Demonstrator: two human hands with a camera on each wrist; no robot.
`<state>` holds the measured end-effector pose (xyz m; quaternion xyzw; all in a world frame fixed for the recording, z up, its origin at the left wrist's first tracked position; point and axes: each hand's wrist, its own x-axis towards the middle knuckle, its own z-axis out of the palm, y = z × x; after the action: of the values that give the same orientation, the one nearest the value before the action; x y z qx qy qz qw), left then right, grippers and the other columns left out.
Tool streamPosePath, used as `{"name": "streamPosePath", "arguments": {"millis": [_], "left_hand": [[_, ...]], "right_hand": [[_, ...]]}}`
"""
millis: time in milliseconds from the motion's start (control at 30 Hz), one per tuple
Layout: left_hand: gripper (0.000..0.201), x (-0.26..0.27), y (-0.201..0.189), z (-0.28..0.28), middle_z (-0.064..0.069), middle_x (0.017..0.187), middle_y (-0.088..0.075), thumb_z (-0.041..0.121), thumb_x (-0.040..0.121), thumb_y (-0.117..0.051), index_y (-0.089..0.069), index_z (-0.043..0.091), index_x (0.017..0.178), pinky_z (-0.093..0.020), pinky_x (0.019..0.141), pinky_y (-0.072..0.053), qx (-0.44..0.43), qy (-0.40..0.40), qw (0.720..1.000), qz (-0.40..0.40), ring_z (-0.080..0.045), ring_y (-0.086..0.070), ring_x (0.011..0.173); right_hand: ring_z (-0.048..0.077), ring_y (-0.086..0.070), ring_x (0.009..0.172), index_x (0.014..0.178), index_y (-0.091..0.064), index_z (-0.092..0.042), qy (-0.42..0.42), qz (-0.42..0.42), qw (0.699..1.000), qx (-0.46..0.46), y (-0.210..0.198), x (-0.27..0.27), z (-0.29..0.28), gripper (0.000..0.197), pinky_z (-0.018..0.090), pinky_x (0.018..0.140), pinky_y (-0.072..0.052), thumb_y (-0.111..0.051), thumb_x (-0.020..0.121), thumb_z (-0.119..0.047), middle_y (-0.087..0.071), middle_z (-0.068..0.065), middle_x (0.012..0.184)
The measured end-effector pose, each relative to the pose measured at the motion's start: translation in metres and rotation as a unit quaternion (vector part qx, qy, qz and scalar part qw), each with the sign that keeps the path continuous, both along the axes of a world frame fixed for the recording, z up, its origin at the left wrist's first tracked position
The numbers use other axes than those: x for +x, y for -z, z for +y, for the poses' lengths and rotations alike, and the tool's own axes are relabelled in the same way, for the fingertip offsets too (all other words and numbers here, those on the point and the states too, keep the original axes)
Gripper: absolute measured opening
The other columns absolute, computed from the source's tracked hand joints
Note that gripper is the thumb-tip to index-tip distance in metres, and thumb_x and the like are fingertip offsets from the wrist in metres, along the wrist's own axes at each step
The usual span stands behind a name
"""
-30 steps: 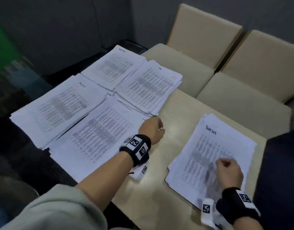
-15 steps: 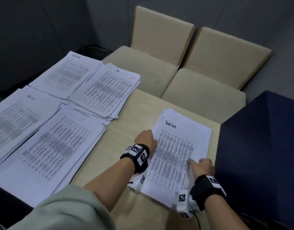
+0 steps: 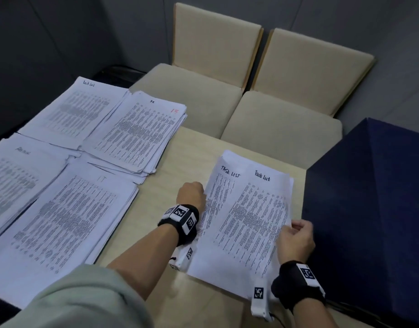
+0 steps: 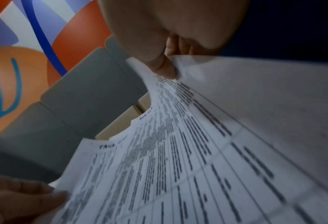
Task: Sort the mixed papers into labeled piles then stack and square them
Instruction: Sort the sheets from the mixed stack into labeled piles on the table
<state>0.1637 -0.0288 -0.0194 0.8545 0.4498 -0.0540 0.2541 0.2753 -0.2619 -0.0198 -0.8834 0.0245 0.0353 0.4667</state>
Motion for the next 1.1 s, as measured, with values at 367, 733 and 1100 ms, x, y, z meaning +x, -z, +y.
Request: {"name": "streamPosePath", "arguments": {"millis": [367,733,1100], "left_hand": [[0.015,-0.017,-0.024,0.008,-0.014,0.072,-0.064,0.008,0.092,-0.051,-0.056,0.011,0.078,-0.037,0.058,-0.041,0.045,0.120,0.979,-0.157,-0.033,-0.057,0.065],[0.009,-0.025,0.000,0.003,0.003,0.089,-0.069,0.012,0.083,-0.064,-0.062,0.021,0.085,-0.028,0.075,-0.049,-0.097,-0.085,0.979,-0.156,-0.022,-0.064,0.083],[0.029,-0.025,0.003,0.009,-0.007,0.079,-0.064,0.031,0.097,-0.046,-0.065,0.015,0.083,-0.028,0.061,-0.040,0.103,0.110,0.988,0.025,-0.028,-0.056,0.068]], "right_hand": [[0.029,-0.067,0.080,0.095,-0.064,0.006,0.000,0.184,0.961,0.208,0.009,-0.013,-0.003,0.027,0.038,0.070,-0.054,-0.068,0.071,-0.006,-0.070,0.013,0.088],[0.014,-0.059,0.070,0.096,-0.063,-0.001,0.011,0.126,0.969,0.211,-0.007,-0.013,0.000,0.023,0.015,0.062,-0.047,-0.065,0.081,0.017,-0.063,0.005,0.085],[0.017,-0.059,0.071,0.076,-0.063,-0.011,-0.035,0.136,0.972,0.187,-0.003,-0.024,-0.012,0.023,0.025,0.064,-0.048,-0.056,0.088,0.008,-0.066,0.001,0.074]]}}
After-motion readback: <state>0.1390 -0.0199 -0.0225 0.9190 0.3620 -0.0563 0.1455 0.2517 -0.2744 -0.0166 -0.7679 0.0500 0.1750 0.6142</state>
